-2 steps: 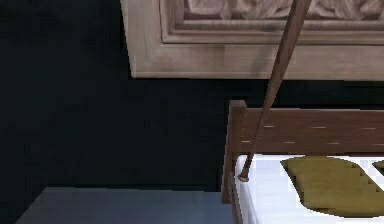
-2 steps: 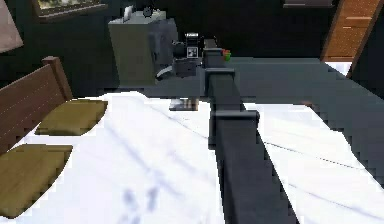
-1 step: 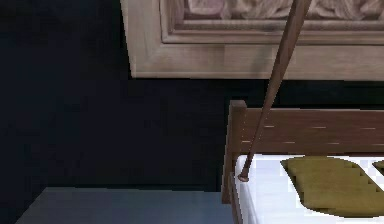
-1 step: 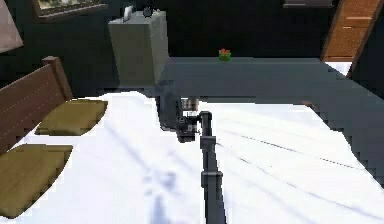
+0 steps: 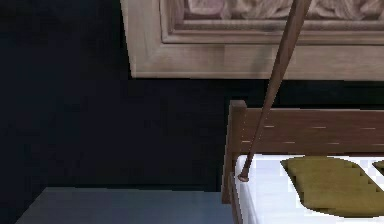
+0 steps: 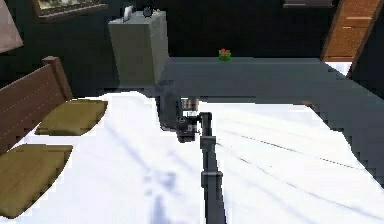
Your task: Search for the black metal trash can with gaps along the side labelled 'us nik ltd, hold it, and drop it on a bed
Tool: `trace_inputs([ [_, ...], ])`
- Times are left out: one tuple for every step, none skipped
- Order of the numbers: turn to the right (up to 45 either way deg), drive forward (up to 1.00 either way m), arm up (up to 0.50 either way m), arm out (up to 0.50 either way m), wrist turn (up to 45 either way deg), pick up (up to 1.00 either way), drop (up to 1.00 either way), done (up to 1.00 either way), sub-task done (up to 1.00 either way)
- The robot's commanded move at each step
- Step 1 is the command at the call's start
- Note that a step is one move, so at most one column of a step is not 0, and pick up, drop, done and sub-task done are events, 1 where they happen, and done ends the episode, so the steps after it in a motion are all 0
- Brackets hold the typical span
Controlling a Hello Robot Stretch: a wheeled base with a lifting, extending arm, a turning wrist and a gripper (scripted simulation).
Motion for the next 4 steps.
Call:
trace_inputs([
  [0.0, 0.00, 0.00, 0.00, 0.0, 0.00, 1.00, 0.00, 0.00],
  [0.0, 0.00, 0.10, 0.00, 0.0, 0.00, 0.00, 0.00, 0.00],
  [0.0, 0.00, 0.00, -0.08, 0.0, 0.00, 0.00, 0.00, 0.00],
  [0.0, 0.00, 0.00, 0.00, 0.0, 0.00, 0.00, 1.00, 0.00],
])
